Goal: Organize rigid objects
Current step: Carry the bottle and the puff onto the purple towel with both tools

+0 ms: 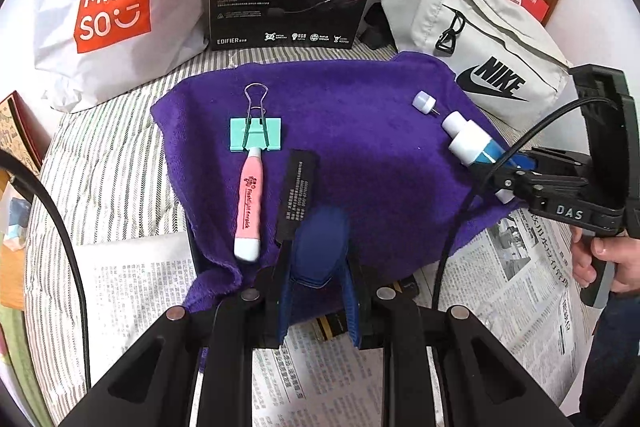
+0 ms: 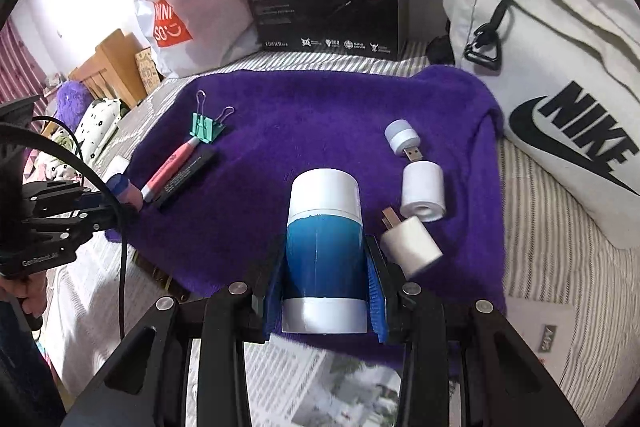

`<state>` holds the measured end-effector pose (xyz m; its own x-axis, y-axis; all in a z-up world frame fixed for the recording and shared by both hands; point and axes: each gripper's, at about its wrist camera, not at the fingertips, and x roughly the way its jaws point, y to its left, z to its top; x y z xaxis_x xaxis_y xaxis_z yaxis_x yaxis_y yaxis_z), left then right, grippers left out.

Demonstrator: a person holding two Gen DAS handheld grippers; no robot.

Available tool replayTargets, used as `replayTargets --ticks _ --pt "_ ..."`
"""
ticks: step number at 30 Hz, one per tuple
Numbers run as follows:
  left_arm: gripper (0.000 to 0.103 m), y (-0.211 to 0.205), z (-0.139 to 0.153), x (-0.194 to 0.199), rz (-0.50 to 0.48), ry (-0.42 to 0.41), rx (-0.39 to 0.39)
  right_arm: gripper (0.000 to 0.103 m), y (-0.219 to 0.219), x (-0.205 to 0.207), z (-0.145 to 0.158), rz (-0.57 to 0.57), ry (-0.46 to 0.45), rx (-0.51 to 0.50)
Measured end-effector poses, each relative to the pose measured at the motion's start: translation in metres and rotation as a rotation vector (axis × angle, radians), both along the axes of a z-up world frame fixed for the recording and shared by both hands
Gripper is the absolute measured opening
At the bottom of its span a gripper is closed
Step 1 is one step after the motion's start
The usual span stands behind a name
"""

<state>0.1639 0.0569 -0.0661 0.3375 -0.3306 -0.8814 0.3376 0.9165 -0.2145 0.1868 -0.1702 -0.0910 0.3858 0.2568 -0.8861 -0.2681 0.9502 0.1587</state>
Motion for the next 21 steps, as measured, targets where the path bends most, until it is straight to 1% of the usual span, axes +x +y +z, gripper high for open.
replayTargets --ticks 9,21 --pt "0.021 0.001 -0.009 0.016 -0.001 0.011 0.002 0.036 0.002 0.014 -0.019 0.008 0.024 -0.055" --pt "0.021 -0.008 -0.017 0.027 -0.017 0.019 0.002 0.036 0.003 0.017 -0.023 0.014 0.005 -0.065"
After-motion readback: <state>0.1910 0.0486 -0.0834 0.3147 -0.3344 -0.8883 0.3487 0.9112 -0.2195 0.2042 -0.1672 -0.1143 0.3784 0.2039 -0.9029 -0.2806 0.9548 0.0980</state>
